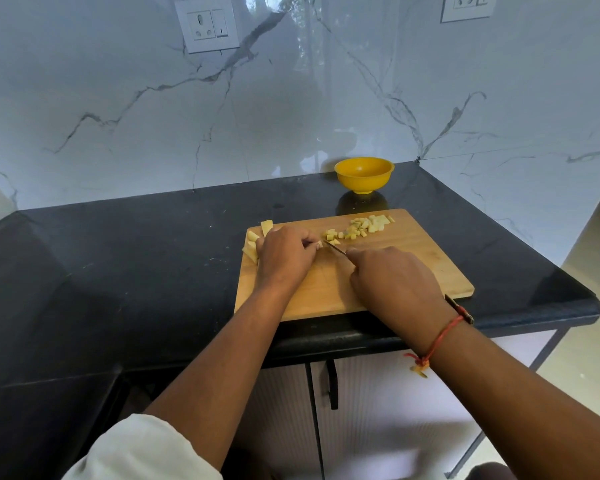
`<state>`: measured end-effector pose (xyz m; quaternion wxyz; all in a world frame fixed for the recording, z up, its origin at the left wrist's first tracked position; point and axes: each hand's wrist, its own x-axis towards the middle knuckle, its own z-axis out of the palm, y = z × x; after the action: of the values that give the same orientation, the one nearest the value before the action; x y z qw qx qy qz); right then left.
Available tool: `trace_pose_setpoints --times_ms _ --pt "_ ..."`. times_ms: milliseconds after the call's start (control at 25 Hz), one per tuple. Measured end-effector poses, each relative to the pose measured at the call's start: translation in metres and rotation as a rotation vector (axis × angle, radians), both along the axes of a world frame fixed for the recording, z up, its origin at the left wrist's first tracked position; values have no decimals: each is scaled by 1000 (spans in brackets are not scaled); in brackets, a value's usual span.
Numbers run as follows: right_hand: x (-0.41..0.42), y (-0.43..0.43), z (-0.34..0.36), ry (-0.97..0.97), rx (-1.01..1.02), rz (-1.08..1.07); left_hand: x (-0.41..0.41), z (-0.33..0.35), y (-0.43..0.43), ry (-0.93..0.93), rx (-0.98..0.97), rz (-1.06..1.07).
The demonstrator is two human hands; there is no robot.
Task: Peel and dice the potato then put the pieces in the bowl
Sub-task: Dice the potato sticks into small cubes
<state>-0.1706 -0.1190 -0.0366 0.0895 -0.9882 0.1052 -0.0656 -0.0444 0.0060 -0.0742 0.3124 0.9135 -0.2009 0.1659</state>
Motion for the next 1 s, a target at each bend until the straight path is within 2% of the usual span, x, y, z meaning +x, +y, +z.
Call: trace_pose_setpoints --times_ms 280,760,1000 --pt "11 7 -6 -91 99 17 0 -2 0 12 -98 10" --pt "33 16 -1 10 170 -19 2 -3 1 8 -105 -25" --pt "17 11 3 61 97 0 0 -3 -3 7 -88 10"
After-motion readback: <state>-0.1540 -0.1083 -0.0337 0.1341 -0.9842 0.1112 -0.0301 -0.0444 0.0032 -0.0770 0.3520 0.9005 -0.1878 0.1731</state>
